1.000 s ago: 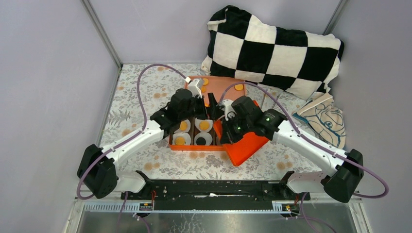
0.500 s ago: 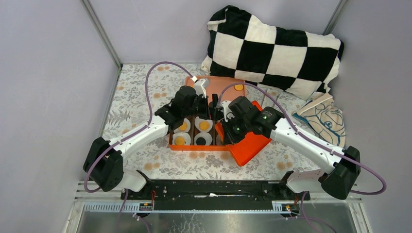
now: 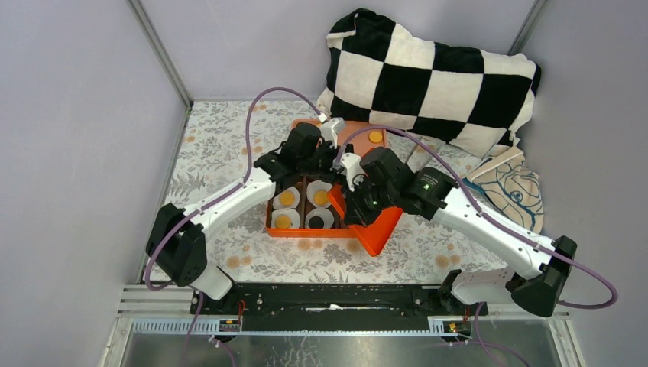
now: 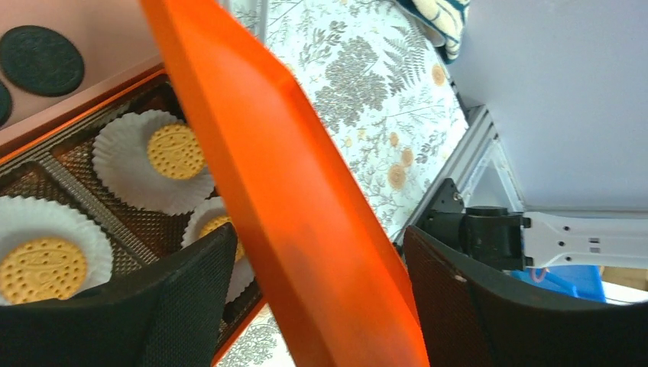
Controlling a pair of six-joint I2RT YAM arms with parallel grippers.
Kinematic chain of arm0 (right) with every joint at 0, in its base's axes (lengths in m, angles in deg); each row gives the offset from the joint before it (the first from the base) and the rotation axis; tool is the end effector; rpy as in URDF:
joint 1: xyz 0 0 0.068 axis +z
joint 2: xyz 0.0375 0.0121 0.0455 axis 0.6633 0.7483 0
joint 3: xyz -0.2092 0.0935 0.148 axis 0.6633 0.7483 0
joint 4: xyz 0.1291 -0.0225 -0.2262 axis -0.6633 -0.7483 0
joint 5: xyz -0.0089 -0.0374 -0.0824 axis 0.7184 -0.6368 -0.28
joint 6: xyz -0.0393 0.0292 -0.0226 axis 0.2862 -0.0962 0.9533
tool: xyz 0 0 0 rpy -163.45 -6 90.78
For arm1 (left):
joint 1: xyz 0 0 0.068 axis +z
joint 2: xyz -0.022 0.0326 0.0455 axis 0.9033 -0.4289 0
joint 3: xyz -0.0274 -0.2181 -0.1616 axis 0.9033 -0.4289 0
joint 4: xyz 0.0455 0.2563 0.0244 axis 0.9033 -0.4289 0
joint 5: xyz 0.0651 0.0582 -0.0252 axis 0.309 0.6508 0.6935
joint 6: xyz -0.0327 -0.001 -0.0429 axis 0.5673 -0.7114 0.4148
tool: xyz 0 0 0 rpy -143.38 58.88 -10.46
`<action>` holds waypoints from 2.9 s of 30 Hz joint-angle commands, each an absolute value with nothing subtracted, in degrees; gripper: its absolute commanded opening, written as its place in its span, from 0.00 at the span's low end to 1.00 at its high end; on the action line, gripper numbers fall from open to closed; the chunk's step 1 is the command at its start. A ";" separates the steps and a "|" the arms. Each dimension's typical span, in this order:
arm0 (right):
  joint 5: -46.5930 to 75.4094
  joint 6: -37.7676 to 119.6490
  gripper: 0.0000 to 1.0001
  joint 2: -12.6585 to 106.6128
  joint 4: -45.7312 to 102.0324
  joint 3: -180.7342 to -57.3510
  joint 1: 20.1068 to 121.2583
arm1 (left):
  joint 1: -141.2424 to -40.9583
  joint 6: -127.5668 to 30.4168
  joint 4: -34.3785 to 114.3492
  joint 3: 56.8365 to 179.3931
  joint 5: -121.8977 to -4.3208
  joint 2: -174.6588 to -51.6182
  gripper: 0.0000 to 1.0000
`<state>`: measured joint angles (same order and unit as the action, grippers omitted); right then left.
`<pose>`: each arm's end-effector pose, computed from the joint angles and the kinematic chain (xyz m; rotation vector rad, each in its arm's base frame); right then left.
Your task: Pack the cookies
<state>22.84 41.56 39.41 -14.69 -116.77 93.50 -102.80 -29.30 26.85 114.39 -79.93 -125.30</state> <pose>0.1578 0.2176 0.3513 -1.0854 2.1925 0.8100 0.2671 -0.2294 0.3004 0.4320 2.2287 -1.1472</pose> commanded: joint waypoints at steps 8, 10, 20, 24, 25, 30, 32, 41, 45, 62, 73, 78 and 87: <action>22.00 45.35 0.00 36.84 -11.76 -120.84 93.95 | -102.92 -30.52 24.53 115.52 -86.90 -126.98 0.43; 21.07 45.26 0.00 36.74 -11.77 -120.76 93.98 | -102.88 -30.73 23.65 115.60 -86.32 -126.69 0.32; 5.88 42.81 0.40 33.60 -12.59 -121.79 95.39 | -102.89 -29.95 17.14 119.37 -80.08 -128.26 0.13; 0.18 41.98 0.51 32.45 -14.40 -123.51 97.54 | -102.73 -29.77 12.56 126.27 -76.03 -131.44 0.10; -1.67 42.00 0.51 33.17 -15.44 -124.43 98.99 | -102.55 -29.63 11.18 128.25 -75.39 -132.56 0.09; -19.26 40.84 0.54 40.21 -20.70 -125.95 109.66 | -101.62 -28.68 6.41 139.23 -74.82 -138.14 0.07; -24.51 39.30 0.54 44.06 -21.80 -126.26 113.30 | -100.97 -28.10 4.49 142.97 -74.77 -140.08 0.07; -49.43 29.94 0.61 53.54 -15.50 -120.55 117.01 | -96.77 -25.25 0.05 150.76 -77.44 -143.60 0.06; -59.34 21.69 0.58 59.47 -23.66 -122.72 117.05 | -96.52 -25.52 -0.72 150.77 -77.52 -143.12 0.06; -65.73 14.66 0.01 62.19 -24.53 -121.63 114.51 | -95.32 -26.58 0.45 147.48 -80.07 -138.92 0.17; -64.15 14.01 0.00 54.52 -30.79 -124.61 114.07 | -87.92 -25.34 13.79 157.14 -77.20 -128.29 0.83; -54.31 24.97 0.00 44.81 -25.53 -134.44 114.07 | -87.10 -28.40 14.94 151.48 -64.90 -117.89 0.65; -23.12 29.46 0.00 32.13 -7.66 -143.36 112.77 | -87.10 -30.97 12.81 131.03 -46.73 -106.47 0.14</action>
